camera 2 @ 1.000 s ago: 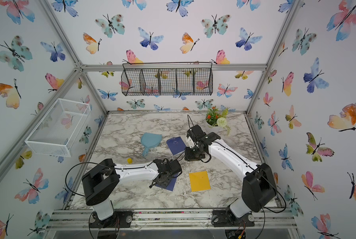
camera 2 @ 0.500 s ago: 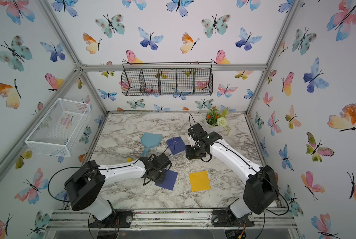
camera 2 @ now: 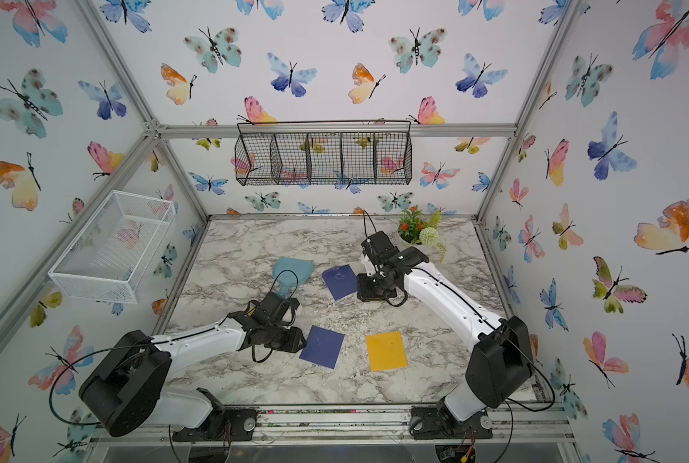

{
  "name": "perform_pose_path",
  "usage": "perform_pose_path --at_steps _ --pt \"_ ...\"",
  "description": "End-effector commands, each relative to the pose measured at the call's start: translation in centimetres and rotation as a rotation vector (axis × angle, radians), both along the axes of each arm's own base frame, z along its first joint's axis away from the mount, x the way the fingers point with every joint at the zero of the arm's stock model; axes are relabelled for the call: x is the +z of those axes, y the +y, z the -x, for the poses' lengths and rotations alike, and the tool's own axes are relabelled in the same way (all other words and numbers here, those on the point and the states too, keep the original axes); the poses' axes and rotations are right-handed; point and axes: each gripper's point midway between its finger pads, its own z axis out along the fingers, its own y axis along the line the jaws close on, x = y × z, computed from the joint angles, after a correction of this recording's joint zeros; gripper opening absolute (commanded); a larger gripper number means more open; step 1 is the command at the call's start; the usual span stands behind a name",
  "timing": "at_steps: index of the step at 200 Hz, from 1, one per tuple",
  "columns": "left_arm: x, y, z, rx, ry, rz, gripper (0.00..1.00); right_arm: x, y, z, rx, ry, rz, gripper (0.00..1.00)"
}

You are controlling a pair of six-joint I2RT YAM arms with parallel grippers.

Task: Seal the envelope with a glue stick
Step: Move the envelope to the center of the board.

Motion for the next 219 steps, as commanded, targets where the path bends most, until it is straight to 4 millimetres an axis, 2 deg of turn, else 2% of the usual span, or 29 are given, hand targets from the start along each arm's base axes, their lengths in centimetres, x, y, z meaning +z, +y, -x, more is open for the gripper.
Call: perform_pose_path --at_steps 1,46,100,157,184,219 --pt "-0.7 -1.2 1.0 -0.035 0.054 0.08 0.39 0.3 -0.1 -0.1 -0.007 0.013 0.004 0.02" --pt "-1.3 -2.3 1.5 -0.059 0.093 0.139 0.39 0.6 -0.2 0.0 -0.007 0.009 0.005 0.02" --pt "-1.3 -5.4 2.9 -0.136 0.138 0.19 0.4 0.5 -0.3 0.2 -0.006 0.008 0.001 0.02" --pt "-1.3 -7.3 2.4 -0.159 0.138 0.199 0.4 0.7 -0.5 0.1 -0.004 -0.011 0.005 0.02" --pt "-0.6 -7.0 1.7 -0.152 0.101 0.174 0.4 0.8 -0.6 0.0 -0.005 -0.019 0.011 0.02" --pt "2.3 -5.8 -1.9 -0.11 -0.035 0.14 0.41 1.2 -0.9 -0.3 -0.011 -0.046 0.025 0.02"
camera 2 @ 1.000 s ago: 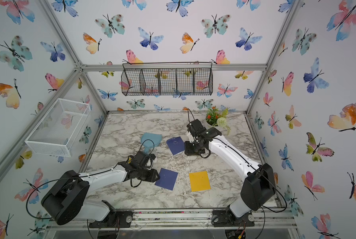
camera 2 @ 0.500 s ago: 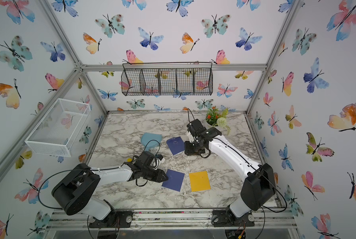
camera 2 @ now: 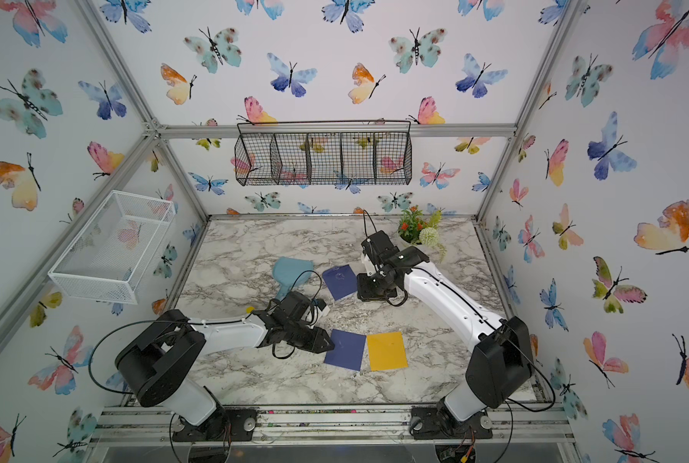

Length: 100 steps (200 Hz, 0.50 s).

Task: Seal the envelope with a glue stick
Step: Move the envelope to the center of the board.

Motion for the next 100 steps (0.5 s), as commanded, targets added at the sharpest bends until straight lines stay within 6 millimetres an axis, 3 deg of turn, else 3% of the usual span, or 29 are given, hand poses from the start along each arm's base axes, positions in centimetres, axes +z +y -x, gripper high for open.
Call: perform_pose_path --at_steps 1,41,68,100 --pt "1.6 1.9 -2.3 0.045 -0.087 -0.061 0.41 1.1 -0.9 -0.3 -0.008 -0.042 0.02 0.02" --pt "4.4 4.1 -8.2 0.083 -0.233 -0.112 0.43 1.1 -1.7 -0.7 -0.022 -0.072 0.067 0.02" --pt "6.1 3.6 -12.9 0.06 -0.332 -0.153 0.42 0.9 -2.1 -0.8 -0.018 -0.079 0.08 0.02" --pt "6.2 3.4 -18.4 0.042 -0.399 -0.231 0.41 1.0 -2.8 -0.7 -0.021 -0.089 0.086 0.02"
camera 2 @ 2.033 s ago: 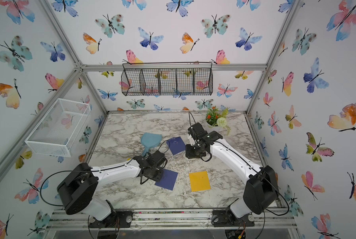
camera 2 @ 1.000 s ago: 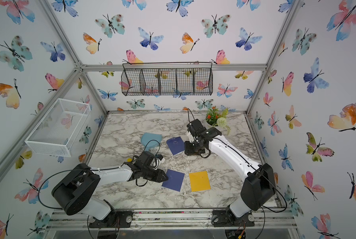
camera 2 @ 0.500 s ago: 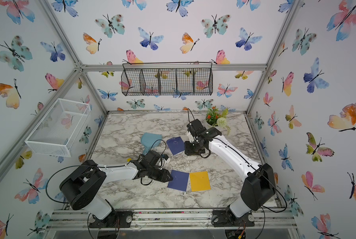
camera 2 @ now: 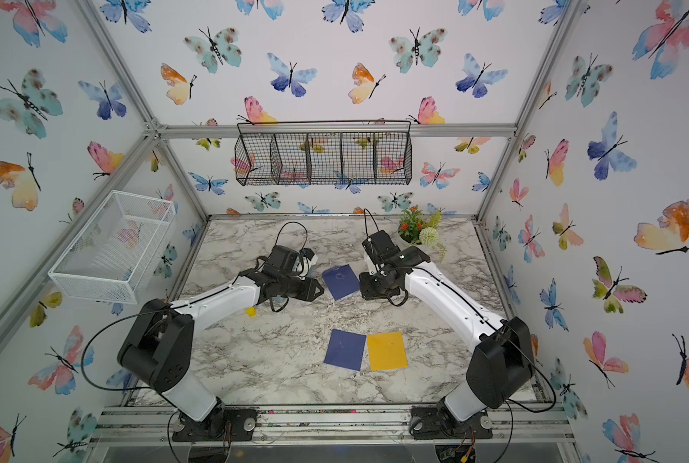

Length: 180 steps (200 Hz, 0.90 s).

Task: Seal the envelope with a glue stick
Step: Move the envelope to the center of the board, then pick up the envelope from the center of the board.

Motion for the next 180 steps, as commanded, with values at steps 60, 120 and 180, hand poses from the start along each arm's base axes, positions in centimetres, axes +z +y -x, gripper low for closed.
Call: perform_pose_path --at_steps 60,120,180 --pt "-4.6 0.0 -7.8 -0.14 -0.073 -0.262 0.43 1.5 -3.3 0.3 -0.032 -0.061 0.034 0.02" --pt "-5.8 0.8 -9.6 -0.209 -0.111 -0.242 0.48 1.9 -3.5 0.0 -0.024 -0.066 0.038 0.02" --pt "-6.5 -0.6 -10.5 -0.273 -0.11 -0.211 0.48 2.3 -3.6 -0.1 -0.027 -0.069 0.041 0.02"
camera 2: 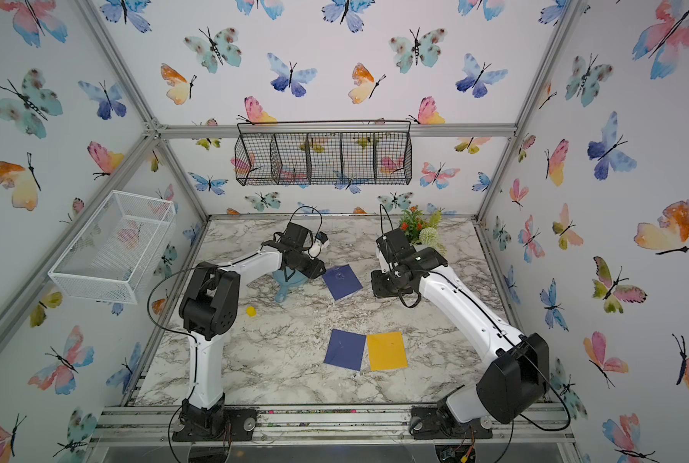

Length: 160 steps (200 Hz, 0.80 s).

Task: Seal the envelope with a glue stick
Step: Pick up the envelope from the center of the board.

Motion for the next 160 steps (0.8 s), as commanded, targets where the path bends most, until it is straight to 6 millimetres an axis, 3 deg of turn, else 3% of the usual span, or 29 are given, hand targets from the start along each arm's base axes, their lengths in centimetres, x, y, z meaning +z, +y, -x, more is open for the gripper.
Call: perform_pose_path --at_steps 1,75,160 --pt "-1.1 -0.9 0.3 -0.057 0.029 0.006 0.48 0.6 -0.5 -0.1 -0.004 -0.01 0.019 0.02" --pt "-1.7 -1.8 0.0 -0.086 0.048 0.015 0.42 0.6 -0.7 0.1 -0.005 -0.006 0.029 0.02" --pt "-2.1 -2.8 1.1 -0.089 0.049 -0.042 0.33 0.5 -0.4 0.1 0.001 -0.004 0.012 0.02"
